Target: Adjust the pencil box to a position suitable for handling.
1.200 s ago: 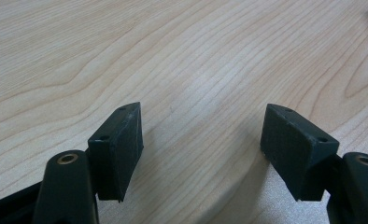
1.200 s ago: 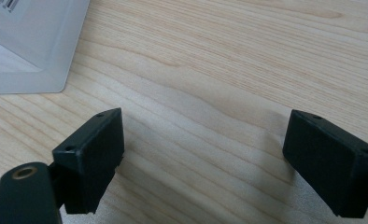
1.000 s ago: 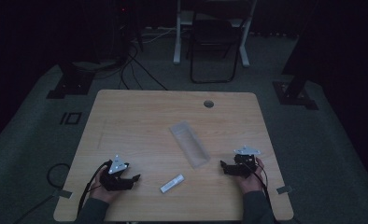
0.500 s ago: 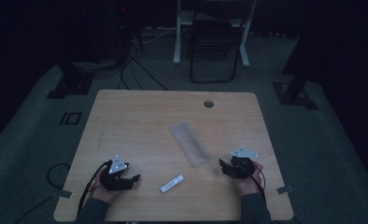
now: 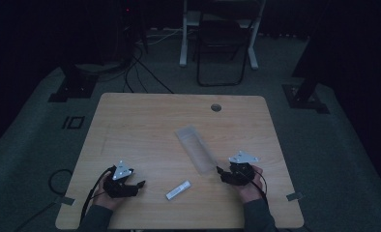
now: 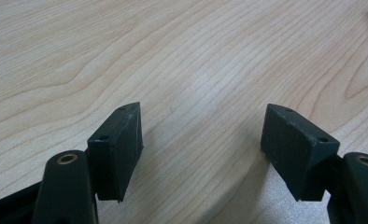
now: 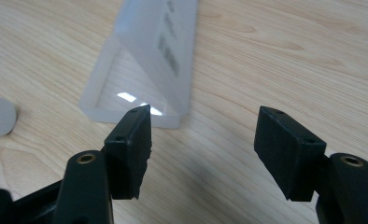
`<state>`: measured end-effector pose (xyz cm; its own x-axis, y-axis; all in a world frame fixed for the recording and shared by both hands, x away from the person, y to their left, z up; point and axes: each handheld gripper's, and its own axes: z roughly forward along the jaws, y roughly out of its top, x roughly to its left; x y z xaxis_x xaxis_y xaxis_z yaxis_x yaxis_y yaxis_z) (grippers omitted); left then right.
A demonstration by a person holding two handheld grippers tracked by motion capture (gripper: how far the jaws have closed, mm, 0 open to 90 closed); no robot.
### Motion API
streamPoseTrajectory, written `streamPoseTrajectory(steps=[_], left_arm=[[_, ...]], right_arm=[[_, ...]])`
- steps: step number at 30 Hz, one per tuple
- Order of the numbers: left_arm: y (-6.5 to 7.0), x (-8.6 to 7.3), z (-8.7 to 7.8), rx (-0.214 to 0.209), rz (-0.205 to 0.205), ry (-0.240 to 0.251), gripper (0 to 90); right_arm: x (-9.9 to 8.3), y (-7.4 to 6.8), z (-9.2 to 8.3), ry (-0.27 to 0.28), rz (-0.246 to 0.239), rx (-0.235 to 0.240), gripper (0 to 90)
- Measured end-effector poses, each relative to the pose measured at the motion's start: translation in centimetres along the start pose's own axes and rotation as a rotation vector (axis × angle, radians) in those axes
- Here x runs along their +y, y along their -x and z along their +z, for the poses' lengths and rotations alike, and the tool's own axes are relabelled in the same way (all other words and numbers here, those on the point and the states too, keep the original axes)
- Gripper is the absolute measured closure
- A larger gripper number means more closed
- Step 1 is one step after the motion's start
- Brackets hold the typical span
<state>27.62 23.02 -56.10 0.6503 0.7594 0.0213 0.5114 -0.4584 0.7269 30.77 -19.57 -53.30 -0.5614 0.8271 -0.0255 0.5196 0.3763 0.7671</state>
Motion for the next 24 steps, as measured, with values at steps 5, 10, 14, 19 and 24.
streamPoseTrajectory(steps=[5,10,14,19,24], left_arm=[[0.0,0.0,0.0,0.000,0.000,0.000,29.9],[0.0,0.0,0.0,0.000,-0.001,0.000,29.9],[0.0,0.0,0.0,0.000,-0.001,0.001,29.8],[0.0,0.0,0.0,0.000,-0.001,0.000,29.8],[0.0,0.0,0.0,0.000,-0.001,0.002,29.9]], right_arm=[[0.4,-0.5,0.6,-0.015,-0.024,-0.018,36.9],[0.8,0.2,1.0,-0.027,0.024,-0.090,49.2],[1.1,1.0,1.2,-0.016,0.090,-0.114,54.8],[1.3,1.1,1.8,-0.009,0.161,-0.074,54.1],[1.6,1.7,2.4,-0.009,0.165,-0.118,60.8]])
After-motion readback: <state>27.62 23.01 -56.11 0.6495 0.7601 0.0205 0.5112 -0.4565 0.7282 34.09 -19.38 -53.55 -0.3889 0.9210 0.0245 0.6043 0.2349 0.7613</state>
